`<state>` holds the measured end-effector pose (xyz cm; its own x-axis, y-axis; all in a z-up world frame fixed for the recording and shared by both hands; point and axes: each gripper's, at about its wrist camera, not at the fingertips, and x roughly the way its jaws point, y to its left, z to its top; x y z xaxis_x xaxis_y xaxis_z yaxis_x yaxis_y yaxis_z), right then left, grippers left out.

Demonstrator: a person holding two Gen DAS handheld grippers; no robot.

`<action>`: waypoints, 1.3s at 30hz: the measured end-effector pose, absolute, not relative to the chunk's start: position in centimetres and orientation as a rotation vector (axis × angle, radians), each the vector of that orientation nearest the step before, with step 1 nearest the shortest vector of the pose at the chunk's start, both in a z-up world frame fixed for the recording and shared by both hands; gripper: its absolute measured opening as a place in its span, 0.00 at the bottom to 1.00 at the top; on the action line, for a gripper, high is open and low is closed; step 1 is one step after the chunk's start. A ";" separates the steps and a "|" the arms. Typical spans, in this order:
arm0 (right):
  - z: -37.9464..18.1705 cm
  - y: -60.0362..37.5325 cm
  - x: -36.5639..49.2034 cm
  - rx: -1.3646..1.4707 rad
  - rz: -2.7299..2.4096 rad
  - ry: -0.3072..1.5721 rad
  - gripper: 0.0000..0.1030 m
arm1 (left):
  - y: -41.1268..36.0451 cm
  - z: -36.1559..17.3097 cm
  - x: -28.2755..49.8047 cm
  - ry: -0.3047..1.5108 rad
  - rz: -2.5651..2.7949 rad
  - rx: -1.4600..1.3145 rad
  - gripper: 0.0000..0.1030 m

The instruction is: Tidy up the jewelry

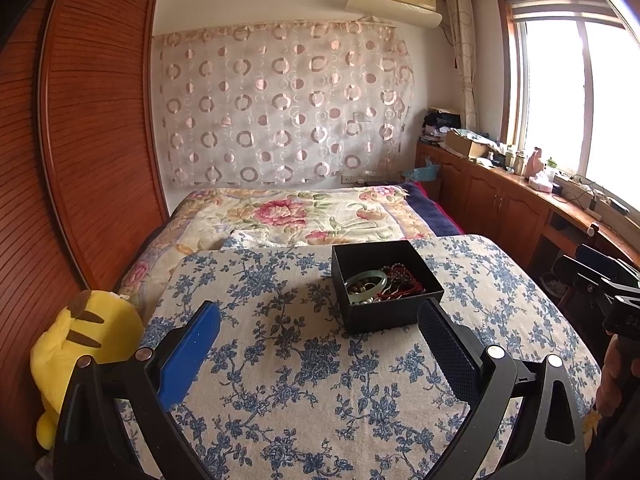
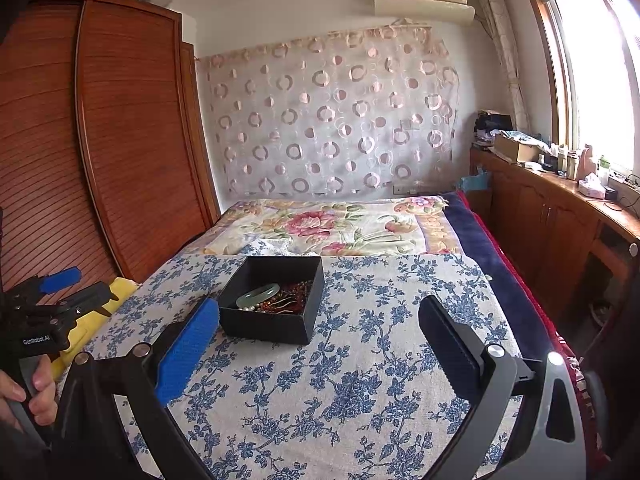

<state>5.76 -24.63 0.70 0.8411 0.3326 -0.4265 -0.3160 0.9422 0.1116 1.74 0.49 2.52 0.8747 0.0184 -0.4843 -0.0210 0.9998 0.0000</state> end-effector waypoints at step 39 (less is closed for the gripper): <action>0.2 -23.9 5.8 0.040 0.350 0.464 0.98 | 0.0 2.5 1.5 0.495 0.016 0.003 0.93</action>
<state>5.78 -23.92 0.21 0.8358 0.3399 -0.4312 -0.3216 0.9396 0.1172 1.53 0.05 2.46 0.8799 0.0164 -0.4750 -0.0149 0.9999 0.0070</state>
